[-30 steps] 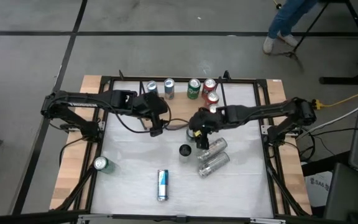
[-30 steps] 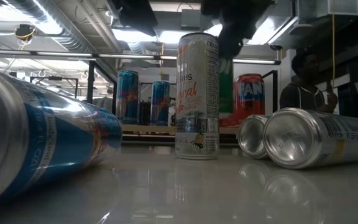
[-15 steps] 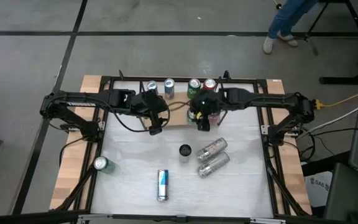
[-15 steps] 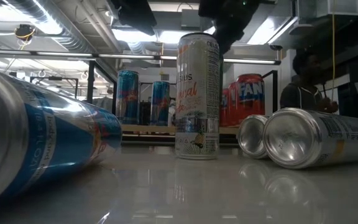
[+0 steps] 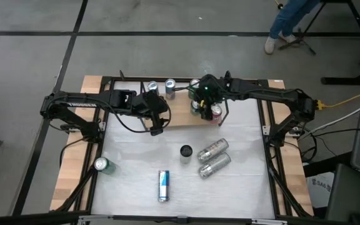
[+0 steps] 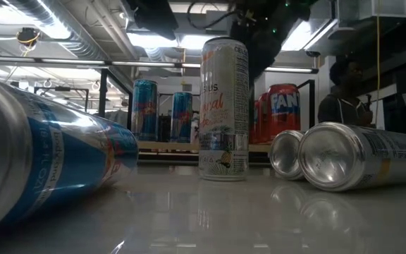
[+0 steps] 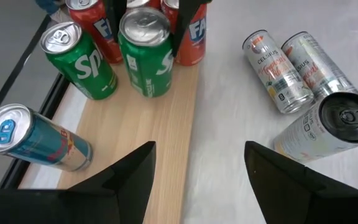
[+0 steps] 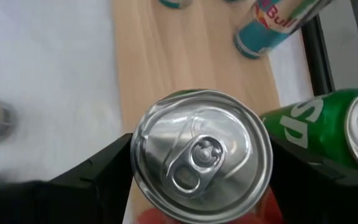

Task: Sort soda cans
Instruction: Put the green soda can on the shelf and align with the other green soda cans

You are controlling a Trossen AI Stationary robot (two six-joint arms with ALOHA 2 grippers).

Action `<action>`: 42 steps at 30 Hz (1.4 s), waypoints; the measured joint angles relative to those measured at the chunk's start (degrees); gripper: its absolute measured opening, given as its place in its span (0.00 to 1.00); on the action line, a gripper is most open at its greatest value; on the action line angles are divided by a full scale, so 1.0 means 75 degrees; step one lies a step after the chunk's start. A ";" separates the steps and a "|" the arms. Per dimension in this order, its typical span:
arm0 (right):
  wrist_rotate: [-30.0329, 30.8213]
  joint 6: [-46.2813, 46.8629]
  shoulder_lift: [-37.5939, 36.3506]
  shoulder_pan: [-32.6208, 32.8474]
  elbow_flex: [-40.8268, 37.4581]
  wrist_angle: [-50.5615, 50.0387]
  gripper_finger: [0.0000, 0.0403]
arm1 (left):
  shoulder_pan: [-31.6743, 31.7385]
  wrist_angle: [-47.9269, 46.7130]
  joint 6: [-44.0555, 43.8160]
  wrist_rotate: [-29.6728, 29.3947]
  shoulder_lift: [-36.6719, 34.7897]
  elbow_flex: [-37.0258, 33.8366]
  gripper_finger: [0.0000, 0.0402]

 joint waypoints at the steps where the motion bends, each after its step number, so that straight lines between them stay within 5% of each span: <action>1: 0.0000 -0.0046 0.0000 -0.0041 -0.0066 0.0043 0.74 | 0.0000 0.0007 0.0000 0.0000 0.0000 0.0000 0.59; 42: 0.0103 -0.0105 -0.0006 -0.0073 -0.0874 0.0937 0.74 | 0.0000 -0.0005 -0.0169 0.0000 0.0003 0.0000 0.59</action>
